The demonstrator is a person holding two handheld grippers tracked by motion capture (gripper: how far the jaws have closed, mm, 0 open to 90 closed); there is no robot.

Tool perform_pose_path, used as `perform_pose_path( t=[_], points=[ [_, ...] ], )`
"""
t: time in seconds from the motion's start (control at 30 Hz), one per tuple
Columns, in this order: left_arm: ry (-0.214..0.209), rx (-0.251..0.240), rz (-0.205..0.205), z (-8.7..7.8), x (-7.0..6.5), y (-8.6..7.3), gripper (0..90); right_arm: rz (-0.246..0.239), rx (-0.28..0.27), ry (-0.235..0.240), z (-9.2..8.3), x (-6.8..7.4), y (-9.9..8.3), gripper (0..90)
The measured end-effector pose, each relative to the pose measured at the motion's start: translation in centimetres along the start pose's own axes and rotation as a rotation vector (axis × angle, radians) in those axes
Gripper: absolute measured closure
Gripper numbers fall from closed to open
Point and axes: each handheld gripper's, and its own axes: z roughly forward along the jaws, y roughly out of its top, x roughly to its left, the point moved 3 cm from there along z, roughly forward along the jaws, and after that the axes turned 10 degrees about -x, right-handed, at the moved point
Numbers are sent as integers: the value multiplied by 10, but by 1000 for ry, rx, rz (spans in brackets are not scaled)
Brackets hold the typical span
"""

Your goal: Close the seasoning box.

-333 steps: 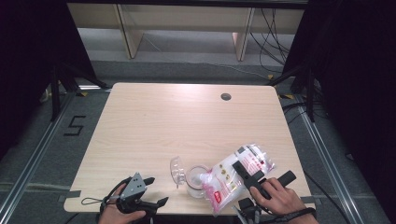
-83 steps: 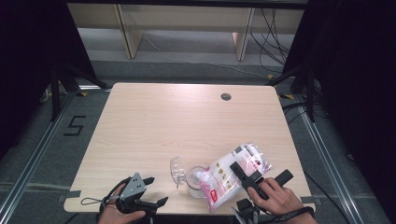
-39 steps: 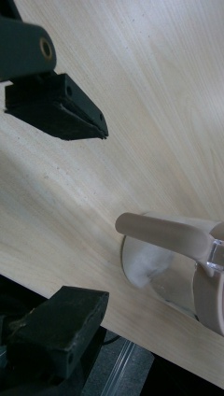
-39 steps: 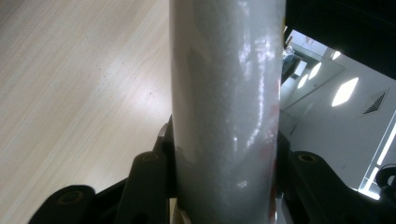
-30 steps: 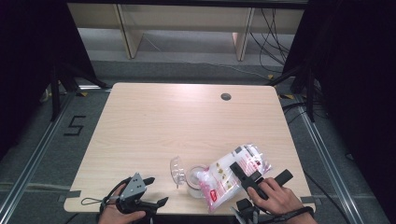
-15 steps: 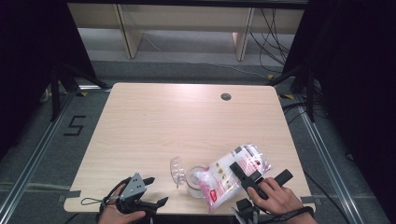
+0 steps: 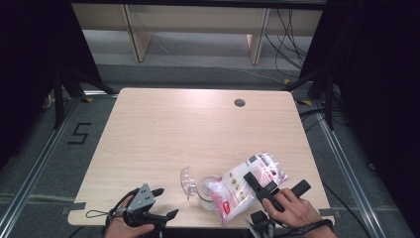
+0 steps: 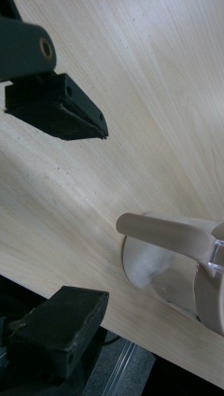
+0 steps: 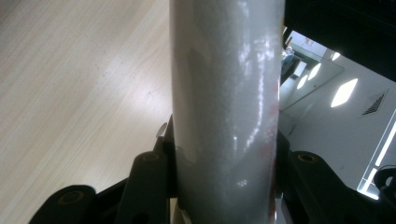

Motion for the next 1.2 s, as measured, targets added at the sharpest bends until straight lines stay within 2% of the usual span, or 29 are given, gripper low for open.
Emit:
perform_pose_path(
  t=[1.2],
  points=[
    [-1, 0, 11, -1, 0, 1, 174, 0, 0, 2, 0, -1, 0, 655]
  ],
)
